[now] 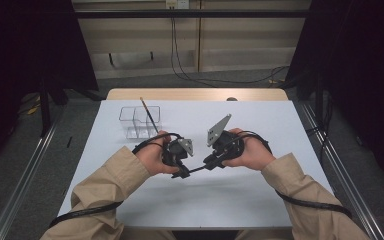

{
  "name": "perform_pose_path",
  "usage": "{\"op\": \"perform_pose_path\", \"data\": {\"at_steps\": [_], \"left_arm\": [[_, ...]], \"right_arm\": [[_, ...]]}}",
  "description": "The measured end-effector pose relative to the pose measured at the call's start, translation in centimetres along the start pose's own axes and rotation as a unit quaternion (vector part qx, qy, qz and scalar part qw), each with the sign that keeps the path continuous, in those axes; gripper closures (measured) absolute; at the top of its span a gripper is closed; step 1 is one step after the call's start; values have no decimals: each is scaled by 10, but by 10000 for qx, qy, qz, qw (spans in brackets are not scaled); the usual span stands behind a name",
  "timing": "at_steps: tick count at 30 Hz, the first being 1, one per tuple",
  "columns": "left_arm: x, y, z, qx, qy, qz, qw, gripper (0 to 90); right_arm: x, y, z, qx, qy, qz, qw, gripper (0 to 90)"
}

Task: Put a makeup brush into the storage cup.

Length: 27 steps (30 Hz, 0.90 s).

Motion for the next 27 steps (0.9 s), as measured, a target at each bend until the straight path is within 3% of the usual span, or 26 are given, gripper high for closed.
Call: {"op": "perform_pose_path", "data": {"at_steps": [6, 12, 15, 20, 25, 27], "left_arm": [[0, 2, -2, -79, 45, -24, 10000, 844], [1, 5, -3, -150, 82, 13, 9999, 844], [2, 6, -5, -174, 113, 7, 9998, 844], [1, 6, -6, -277, 168, 10, 9995, 844], [1, 6, -7, -326, 192, -21, 9993, 843], [1, 7, -7, -360, 199, -15, 9992, 844]], "right_arm": [[-4, 0, -2, -267, -203, -71, 9994, 512], [-6, 0, -3, -574, -377, 0, 9976, 397], [-8, -2, -4, -675, -462, -42, 9966, 289], [-10, -1, -6, -1053, -703, -31, 9919, 136], [-13, -1, -9, -1327, -826, -74, 9877, 97], [-14, 0, -10, -1553, -960, -130, 9831, 87]]}}
Point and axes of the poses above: each handheld gripper's, and its own axes: y roughly backward along the jaws, z roughly out of its top, x roughly to its left, the point moved 5 cm from there along -y, roughly forward along the jaws, and after that the axes turned 9 degrees about x, right-handed, at the moved point
